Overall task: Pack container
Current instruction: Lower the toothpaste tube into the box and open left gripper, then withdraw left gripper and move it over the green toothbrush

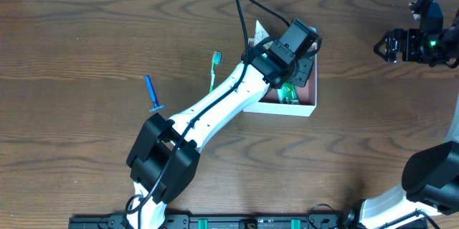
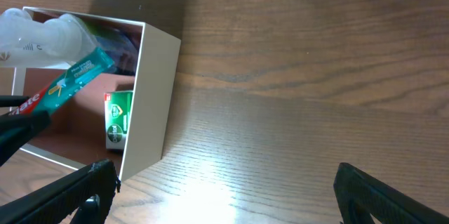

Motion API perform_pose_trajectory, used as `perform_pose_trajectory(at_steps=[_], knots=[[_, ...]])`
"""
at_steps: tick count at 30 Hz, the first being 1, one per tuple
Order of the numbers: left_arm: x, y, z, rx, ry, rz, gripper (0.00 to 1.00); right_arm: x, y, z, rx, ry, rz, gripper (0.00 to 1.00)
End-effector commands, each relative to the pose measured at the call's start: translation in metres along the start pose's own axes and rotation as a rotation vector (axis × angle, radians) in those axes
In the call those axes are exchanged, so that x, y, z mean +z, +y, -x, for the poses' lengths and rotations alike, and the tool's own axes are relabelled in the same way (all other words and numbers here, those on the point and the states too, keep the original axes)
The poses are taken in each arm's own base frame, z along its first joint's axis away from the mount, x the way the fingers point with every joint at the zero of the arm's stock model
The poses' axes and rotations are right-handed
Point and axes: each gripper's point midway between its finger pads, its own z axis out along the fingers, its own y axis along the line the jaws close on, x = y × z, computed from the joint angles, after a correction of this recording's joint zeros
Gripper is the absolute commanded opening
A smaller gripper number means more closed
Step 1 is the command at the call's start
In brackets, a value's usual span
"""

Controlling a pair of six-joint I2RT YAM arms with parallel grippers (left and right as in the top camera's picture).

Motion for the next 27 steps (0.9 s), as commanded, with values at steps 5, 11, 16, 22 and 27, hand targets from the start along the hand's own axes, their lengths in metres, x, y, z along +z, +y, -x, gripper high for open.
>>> perform_pose_trajectory(at_steps=[5,11,16,22,27], knots=[[0.001,0.01,0.007,-0.006,-0.035,0.052,0.28,0.0,0.006,0.001,0.003,-0.004,0.017,0.99],[0.001,0.009,0.01,-0.006,-0.048,0.047,0.38,0.0,0.005,0.001,0.003,-0.004,0.016,0.99],[0.001,0.008,0.01,-0.006,-0.048,0.046,0.51,0.0,0.006,0.001,0.003,-0.004,0.017,0.99],[-0.02,-0.003,0.018,0.004,-0.071,-0.004,0.68,0.0,0.006,0.001,0.003,-0.004,0.017,0.99],[-0.085,-0.01,0.032,0.061,-0.14,-0.023,0.78,0.0,0.006,0.001,0.003,-0.004,0.017,0.99]])
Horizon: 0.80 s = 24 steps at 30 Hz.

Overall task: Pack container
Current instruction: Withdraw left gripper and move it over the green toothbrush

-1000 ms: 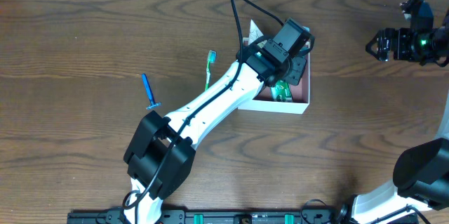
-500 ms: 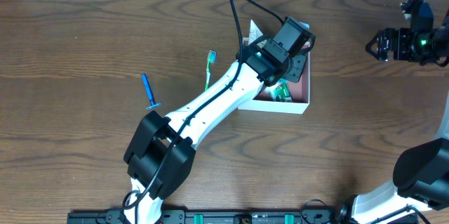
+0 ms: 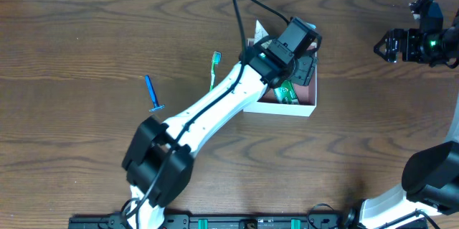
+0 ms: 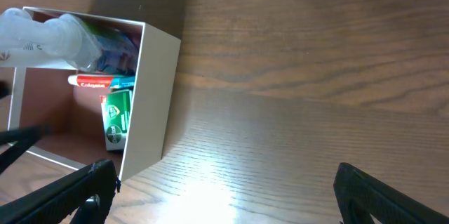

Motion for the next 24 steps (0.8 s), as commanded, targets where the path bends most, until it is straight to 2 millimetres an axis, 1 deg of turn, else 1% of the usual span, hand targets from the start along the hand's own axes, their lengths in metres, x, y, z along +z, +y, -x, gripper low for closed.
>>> perform_pose_trajectory(at_steps=[1,2,3,5,8,10,12,15,17,19,21,24], knots=[[-0.078,-0.009,0.028,0.052,-0.119,-0.039,0.85,0.0,0.005,0.001,0.004,-0.003,0.017,0.99],[-0.097,-0.007,0.03,0.05,-0.137,-0.027,0.94,0.0,0.005,0.001,0.004,-0.003,0.016,0.99],[-0.114,-0.002,0.031,0.047,-0.153,-0.005,0.99,0.0,0.005,0.001,0.004,-0.003,0.017,0.99],[-0.152,0.018,0.028,0.033,-0.181,0.082,0.98,0.0,0.005,0.001,0.004,-0.003,0.017,0.99],[-0.201,0.06,0.015,0.0,-0.191,0.248,0.98,0.0,0.005,0.001,0.004,-0.003,0.017,0.99],[-0.223,0.082,0.003,-0.018,-0.174,0.318,0.98,0.0,0.005,0.001,0.004,-0.003,0.017,0.99],[-0.235,0.095,-0.005,-0.032,-0.155,0.345,0.98,0.0,0.005,0.001,0.004,-0.003,0.016,0.99],[-0.24,0.116,-0.012,0.0,-0.112,0.392,0.98,0.0,0.005,0.001,0.004,-0.003,0.017,0.99],[-0.236,0.134,-0.018,-0.005,-0.068,0.429,0.98,0.0,0.005,0.001,0.004,-0.003,0.017,0.99],[-0.226,0.155,-0.024,-0.047,-0.026,0.467,0.98,0.0,0.005,0.001,0.004,-0.003,0.016,0.99],[-0.211,0.177,-0.033,-0.088,0.038,0.495,0.98,0.0,0.005,0.001,0.004,-0.003,0.017,0.99],[-0.186,0.194,-0.048,-0.142,0.133,0.475,0.98,0.0,0.005,0.001,0.004,-0.003,0.017,0.99]])
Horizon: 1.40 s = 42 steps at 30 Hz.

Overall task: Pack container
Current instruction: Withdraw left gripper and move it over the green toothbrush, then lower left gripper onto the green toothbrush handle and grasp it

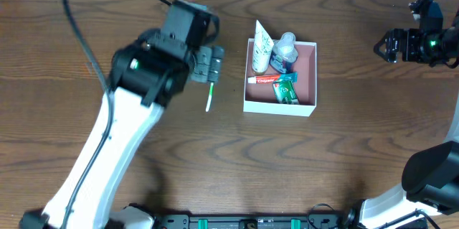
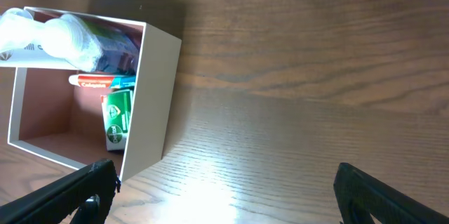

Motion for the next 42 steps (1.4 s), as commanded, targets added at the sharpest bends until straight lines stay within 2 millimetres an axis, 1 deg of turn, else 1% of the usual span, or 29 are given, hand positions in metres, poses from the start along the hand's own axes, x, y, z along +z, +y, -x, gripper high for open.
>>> perform_pose_trajectory(at_steps=[1,3,4,10,16,21,22,24,27,32,35,39,42], knots=[[0.038,0.004,-0.018,-0.003,0.138,-0.02,0.98,0.0,0.005,0.001,0.003,-0.003,0.015,0.99],[0.055,0.003,-0.025,-0.016,0.196,-0.042,0.98,0.0,0.005,0.001,0.003,-0.003,0.015,0.99],[0.066,0.002,-0.029,-0.022,0.232,-0.05,0.98,0.0,0.005,0.001,0.003,-0.003,0.015,0.99],[0.113,-0.006,-0.051,-0.012,0.376,-0.047,0.98,0.0,0.005,0.001,0.003,-0.003,0.015,0.99],[0.147,-0.01,-0.071,0.002,0.483,-0.033,0.98,0.0,0.005,0.001,0.003,-0.003,0.014,0.99],[0.17,-0.011,-0.083,0.005,0.539,-0.022,0.98,0.0,0.005,0.001,0.003,-0.003,0.015,0.99],[0.174,-0.011,-0.085,0.005,0.546,-0.026,0.98,0.0,0.005,0.001,0.003,-0.003,0.014,0.99],[0.181,-0.021,-0.088,0.027,0.562,-0.082,0.98,0.0,0.005,0.001,0.003,-0.003,0.014,0.99],[0.186,-0.03,-0.087,0.024,0.558,-0.13,0.98,0.0,0.005,0.001,0.003,-0.003,0.015,0.99],[0.192,-0.032,-0.078,0.018,0.514,-0.136,0.98,0.0,0.005,0.001,0.003,-0.003,0.014,0.99],[0.195,-0.032,-0.076,0.015,0.504,-0.137,0.98,0.0,0.005,0.001,0.003,-0.003,0.014,0.99],[0.201,-0.031,-0.083,0.016,0.527,-0.133,0.98,0.0,0.005,0.001,0.003,-0.003,0.015,0.99],[0.208,-0.031,-0.094,0.018,0.557,-0.129,0.98,0.0,0.005,0.001,0.003,-0.003,0.015,0.99]])
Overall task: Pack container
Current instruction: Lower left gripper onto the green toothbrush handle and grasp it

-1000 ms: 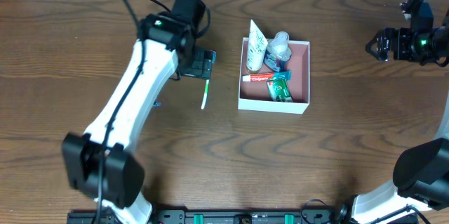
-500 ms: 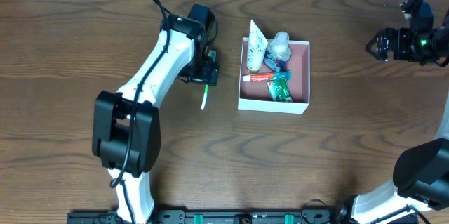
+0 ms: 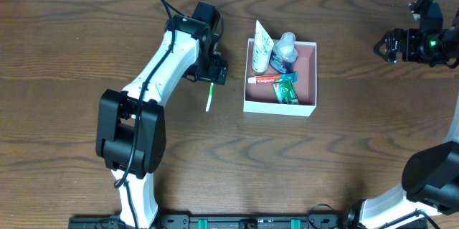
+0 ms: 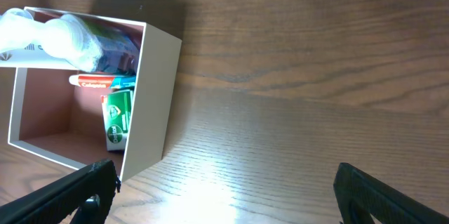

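Note:
The white box (image 3: pixel 280 108) with a pinkish floor holds a white tube (image 3: pixel 260 46), a clear bottle (image 3: pixel 285 47), a red toothpaste tube (image 3: pixel 267 80) and a small green carton (image 3: pixel 287 94). A green toothbrush (image 3: pixel 209 100) lies on the table left of the box. My left gripper (image 3: pixel 212 71) sits over its upper end and looks open, with dark fingers spread on either side. My right gripper (image 3: pixel 391 45) hovers open far to the right of the box. In its wrist view the right gripper (image 4: pixel 231 199) has only bare table between its fingers, with the box (image 4: pixel 151 97) to the left.
The left arm (image 3: pixel 161 64) stretches diagonally from the front left and covers the table left of the toothbrush. The table's far edge runs just behind the box. The right arm's base (image 3: pixel 430 182) stands at the front right.
My left gripper was blurred just above and left of the toothbrush. It now sits lower, over the brush's upper end. The box's contents and the right gripper are unchanged.
At first my left gripper held the red toothpaste tube over the box. Then the tube lay inside the box with the gripper still above it. After that the gripper was out of the box beside the toothbrush, and now it is over the brush.

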Motion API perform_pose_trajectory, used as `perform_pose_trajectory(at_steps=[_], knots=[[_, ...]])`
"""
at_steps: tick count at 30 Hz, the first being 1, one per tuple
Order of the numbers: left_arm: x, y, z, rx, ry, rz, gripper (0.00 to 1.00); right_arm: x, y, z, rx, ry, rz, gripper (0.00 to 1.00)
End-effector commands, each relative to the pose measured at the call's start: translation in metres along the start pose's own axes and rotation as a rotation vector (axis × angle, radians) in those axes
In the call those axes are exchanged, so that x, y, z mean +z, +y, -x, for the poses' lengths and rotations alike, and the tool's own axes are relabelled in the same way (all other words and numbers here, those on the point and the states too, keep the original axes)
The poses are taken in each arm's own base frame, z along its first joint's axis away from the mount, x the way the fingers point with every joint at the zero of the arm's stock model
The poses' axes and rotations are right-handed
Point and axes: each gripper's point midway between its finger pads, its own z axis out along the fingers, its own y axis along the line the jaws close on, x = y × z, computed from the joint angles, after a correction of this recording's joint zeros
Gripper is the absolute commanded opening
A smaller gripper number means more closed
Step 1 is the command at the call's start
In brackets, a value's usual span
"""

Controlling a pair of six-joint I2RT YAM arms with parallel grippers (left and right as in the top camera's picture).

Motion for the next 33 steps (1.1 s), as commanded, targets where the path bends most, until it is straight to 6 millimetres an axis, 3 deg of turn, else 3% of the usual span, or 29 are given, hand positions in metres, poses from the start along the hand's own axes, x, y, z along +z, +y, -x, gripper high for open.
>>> perform_pose_trajectory(at_steps=[1,16,33], knots=[[0.021,0.003,-0.012,0.003,0.062,-0.001,0.98,0.0,0.005,0.001,0.004,-0.002,0.013,0.99],[0.048,0.004,-0.026,0.002,0.085,-0.002,0.98,0.0,0.005,0.001,0.003,-0.003,0.014,0.99],[0.058,0.003,-0.021,0.003,0.047,-0.007,0.98,0.0,0.005,0.001,0.003,-0.003,0.014,0.99]])
